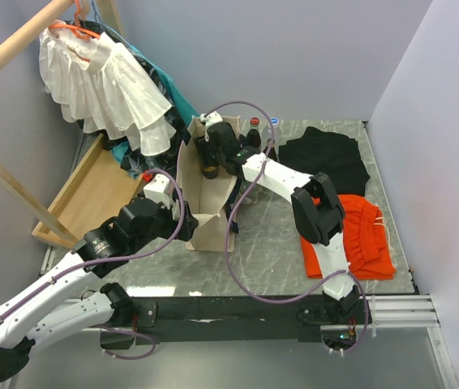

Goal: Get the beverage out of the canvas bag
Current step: Take out the drink from the canvas bag.

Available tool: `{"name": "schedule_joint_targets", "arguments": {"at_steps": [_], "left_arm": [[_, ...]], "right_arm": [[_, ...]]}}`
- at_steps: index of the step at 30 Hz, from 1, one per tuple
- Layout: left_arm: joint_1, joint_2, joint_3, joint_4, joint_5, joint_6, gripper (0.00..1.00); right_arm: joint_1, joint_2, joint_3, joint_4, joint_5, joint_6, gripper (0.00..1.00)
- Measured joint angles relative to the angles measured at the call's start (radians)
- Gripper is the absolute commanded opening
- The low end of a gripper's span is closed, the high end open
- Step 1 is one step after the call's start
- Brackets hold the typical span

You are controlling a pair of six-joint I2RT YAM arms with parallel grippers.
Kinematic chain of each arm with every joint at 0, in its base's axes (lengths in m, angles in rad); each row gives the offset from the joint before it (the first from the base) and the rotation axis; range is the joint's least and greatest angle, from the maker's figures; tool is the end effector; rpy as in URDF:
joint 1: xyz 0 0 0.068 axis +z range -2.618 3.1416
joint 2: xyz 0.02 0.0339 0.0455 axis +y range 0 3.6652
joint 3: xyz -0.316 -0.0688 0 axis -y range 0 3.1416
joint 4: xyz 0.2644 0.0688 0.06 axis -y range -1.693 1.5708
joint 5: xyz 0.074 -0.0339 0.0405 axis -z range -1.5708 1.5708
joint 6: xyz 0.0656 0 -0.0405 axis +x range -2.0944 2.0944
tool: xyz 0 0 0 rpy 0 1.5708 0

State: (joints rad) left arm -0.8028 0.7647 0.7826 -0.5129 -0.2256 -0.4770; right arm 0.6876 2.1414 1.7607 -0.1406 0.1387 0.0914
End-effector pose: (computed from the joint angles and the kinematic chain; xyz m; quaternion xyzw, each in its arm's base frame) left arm 0.1333 -0.1169 0.3315 0.0815 0.8514 -0.2264 0.4661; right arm 0.4532 0.3604 0.2677 -0.2204 0.8355 0.1343 0.4851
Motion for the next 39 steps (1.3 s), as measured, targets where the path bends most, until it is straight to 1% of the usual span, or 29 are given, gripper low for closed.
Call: {"name": "schedule_joint_targets", "arguments": {"at_steps": [15,28,33,39], "left_arm": [[0.000,-0.002,0.000,-0.001,0.000,0.000,0.96],[0.000,-0.003,0.000,-0.002,0.000,0.000,0.96],[0.000,-0.004,0.000,-0.002,0.000,0.000,0.96],[0.000,-0.011,0.000,-0.004,0.000,0.000,0.96]], "right_arm": [[0.033,-0.027,0.000,-0.021,0.057,-0.063,0.00],[0.044,-0.165,-0.049,-0.031,0.089,-0.068,0.00],[0.050,-0.178,-0.048,-0.039,0.091,-0.068,0.00],[0.059,-0.181,-0.045,-0.094,0.089,-0.069,0.00]]}}
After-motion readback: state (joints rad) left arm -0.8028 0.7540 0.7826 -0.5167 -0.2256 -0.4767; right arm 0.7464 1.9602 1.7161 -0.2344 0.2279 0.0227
